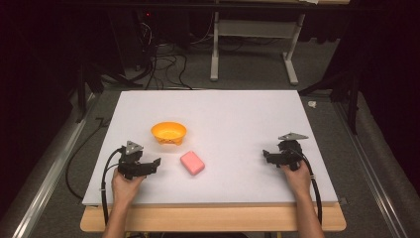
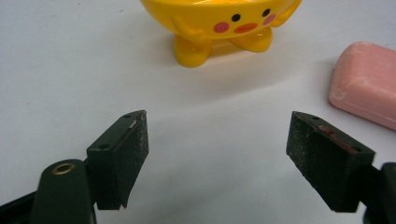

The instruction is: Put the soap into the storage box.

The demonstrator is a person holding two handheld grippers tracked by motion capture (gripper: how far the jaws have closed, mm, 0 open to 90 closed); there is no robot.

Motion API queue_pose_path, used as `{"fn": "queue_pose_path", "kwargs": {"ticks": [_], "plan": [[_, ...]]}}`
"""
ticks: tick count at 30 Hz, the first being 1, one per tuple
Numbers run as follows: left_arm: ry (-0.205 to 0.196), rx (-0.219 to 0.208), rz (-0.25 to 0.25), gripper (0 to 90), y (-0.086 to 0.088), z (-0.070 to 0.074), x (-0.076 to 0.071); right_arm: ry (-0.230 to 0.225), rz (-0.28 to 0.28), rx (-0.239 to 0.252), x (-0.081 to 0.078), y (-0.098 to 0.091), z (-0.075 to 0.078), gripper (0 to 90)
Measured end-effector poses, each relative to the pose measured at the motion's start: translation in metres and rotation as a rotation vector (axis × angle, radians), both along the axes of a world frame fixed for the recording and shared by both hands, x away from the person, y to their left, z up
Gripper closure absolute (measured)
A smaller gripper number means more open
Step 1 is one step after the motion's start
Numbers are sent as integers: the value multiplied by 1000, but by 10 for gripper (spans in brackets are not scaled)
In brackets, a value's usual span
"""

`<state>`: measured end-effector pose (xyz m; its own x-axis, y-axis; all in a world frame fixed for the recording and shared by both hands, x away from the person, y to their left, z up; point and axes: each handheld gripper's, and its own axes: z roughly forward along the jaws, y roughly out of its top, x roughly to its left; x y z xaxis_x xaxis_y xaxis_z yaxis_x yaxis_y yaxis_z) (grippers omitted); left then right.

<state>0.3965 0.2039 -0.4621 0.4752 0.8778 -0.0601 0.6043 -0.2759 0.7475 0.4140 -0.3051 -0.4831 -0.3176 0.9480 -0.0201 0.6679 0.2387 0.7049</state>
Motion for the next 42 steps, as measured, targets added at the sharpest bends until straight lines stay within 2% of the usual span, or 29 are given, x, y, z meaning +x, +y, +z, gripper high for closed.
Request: {"fn": "queue_pose_path", "kwargs": {"ticks": [7,12,22,30,42], "plan": [[-10,7,-19,212,-8,8,-4,0,0,0,0,0,0,145],[-8,5,-50,206,-15,13,-4,-1,1,0,0,0,0,145],[4,-25,-96,201,-28,20,-7,-1,0,-1,0,0,0,145],[-13,-13,-136,187,-47,29,-9,-1,0,-1,0,0,0,145],[-10,-11,-180,185,-65,36,-5,-1,0,-1,0,0,0,145]]}}
